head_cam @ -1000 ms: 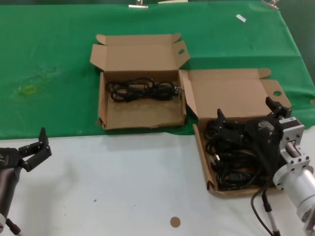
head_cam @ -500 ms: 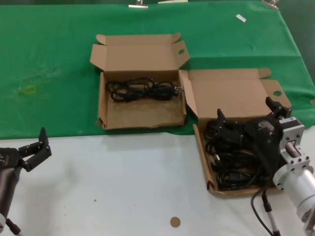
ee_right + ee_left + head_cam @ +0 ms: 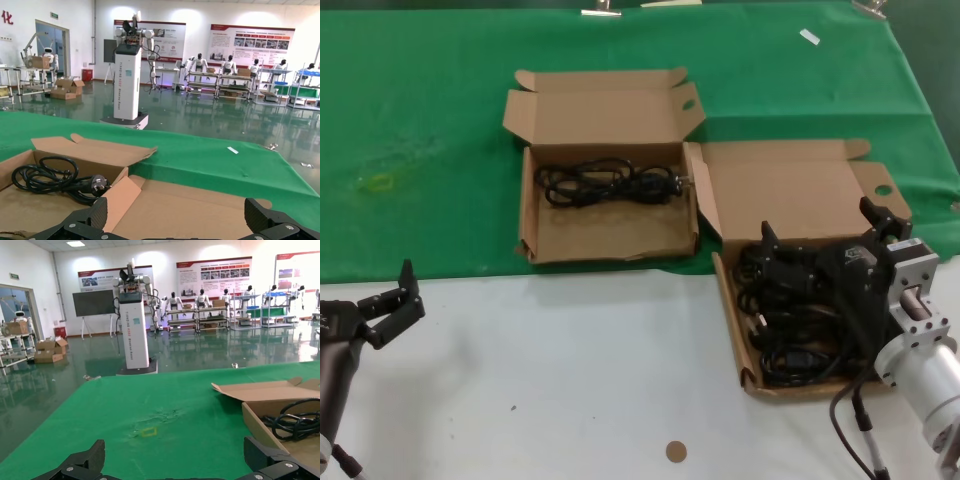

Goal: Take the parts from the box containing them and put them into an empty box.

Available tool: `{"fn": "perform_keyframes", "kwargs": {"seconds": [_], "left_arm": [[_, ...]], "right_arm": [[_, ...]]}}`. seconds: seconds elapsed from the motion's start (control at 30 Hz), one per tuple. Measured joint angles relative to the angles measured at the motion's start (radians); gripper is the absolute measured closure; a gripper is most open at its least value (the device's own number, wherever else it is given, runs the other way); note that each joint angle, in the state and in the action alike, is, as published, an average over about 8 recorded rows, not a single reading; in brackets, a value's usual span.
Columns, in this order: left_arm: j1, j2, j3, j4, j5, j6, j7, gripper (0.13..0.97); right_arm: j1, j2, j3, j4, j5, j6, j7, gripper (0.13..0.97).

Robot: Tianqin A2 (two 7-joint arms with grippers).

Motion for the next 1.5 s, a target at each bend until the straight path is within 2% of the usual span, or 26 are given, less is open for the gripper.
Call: {"fn": "perform_keyframes", "kwargs": {"seconds": [1.5], "left_arm": [[0.000,0.000,0.000,0.000,0.000,0.000,0.000,0.132]], "right_arm": [[0.000,0.000,0.000,0.000,0.000,0.000,0.000,0.129]]}}
